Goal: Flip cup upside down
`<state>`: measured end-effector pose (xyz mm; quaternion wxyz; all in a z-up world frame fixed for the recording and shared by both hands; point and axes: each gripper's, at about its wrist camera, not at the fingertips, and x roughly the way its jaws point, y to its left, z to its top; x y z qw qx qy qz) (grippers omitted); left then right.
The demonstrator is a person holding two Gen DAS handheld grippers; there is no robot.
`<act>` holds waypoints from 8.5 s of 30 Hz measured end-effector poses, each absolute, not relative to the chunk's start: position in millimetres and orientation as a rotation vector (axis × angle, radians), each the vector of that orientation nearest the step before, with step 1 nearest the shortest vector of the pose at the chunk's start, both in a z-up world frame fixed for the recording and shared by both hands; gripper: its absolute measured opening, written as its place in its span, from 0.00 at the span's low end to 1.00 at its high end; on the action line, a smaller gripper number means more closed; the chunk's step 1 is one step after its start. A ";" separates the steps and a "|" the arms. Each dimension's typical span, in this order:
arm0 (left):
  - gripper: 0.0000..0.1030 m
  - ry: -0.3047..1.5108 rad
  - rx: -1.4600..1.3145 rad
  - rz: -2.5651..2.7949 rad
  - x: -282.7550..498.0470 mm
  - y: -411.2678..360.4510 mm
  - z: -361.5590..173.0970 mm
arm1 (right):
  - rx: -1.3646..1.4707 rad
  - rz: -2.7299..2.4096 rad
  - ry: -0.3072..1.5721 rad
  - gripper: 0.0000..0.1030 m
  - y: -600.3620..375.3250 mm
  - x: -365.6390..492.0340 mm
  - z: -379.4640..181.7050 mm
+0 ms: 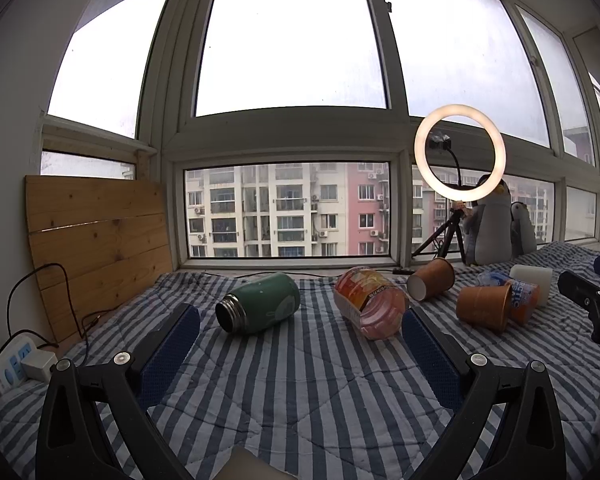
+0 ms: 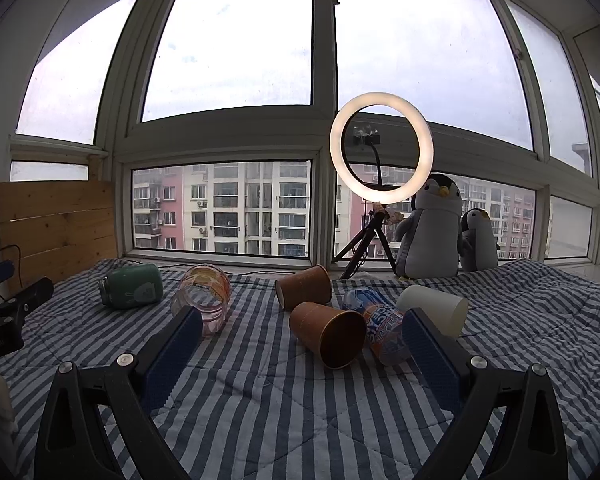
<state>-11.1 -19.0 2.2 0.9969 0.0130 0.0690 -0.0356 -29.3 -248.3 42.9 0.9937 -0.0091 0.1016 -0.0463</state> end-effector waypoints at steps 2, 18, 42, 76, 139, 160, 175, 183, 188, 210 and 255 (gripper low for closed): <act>0.99 0.138 0.026 -0.071 -10.9 -19.0 2.5 | -0.019 -0.093 0.203 0.96 -248.4 -29.2 43.0; 0.99 0.138 0.027 -0.071 -11.1 -19.7 1.6 | -0.018 -0.094 0.205 0.96 -248.4 -28.8 42.5; 0.99 0.262 0.026 -0.081 14.3 -22.0 -6.1 | -0.016 -0.079 0.262 0.96 -246.7 -19.7 38.2; 0.71 0.898 -0.351 -0.171 356.3 -29.9 5.7 | 0.044 0.067 0.261 0.96 -240.5 -29.5 41.6; 0.67 0.947 0.090 -0.180 237.7 -36.9 12.3 | 0.125 0.109 0.301 0.96 -248.7 -24.1 40.9; 0.70 0.785 -0.028 -0.163 85.2 57.6 14.4 | -0.201 0.336 0.409 0.96 -175.5 -28.7 21.9; 0.72 0.800 -0.169 -0.348 -59.1 25.0 -28.9 | -0.403 0.600 0.575 0.96 -157.4 -12.1 69.8; 0.72 0.786 -0.300 -0.370 -81.0 -30.7 -46.5 | -0.463 0.842 0.807 0.96 -125.6 16.6 66.7; 0.73 0.761 -0.303 -0.350 -84.0 -49.1 -49.5 | -0.489 0.880 0.898 0.96 -107.9 28.4 53.3; 0.70 0.768 -0.238 -0.287 -40.0 -22.8 -54.0 | -0.327 0.926 1.132 0.87 -119.9 75.0 24.2; 0.88 0.860 -0.331 -0.545 81.0 -30.8 -7.3 | 0.082 0.799 0.950 0.82 -174.2 125.1 28.7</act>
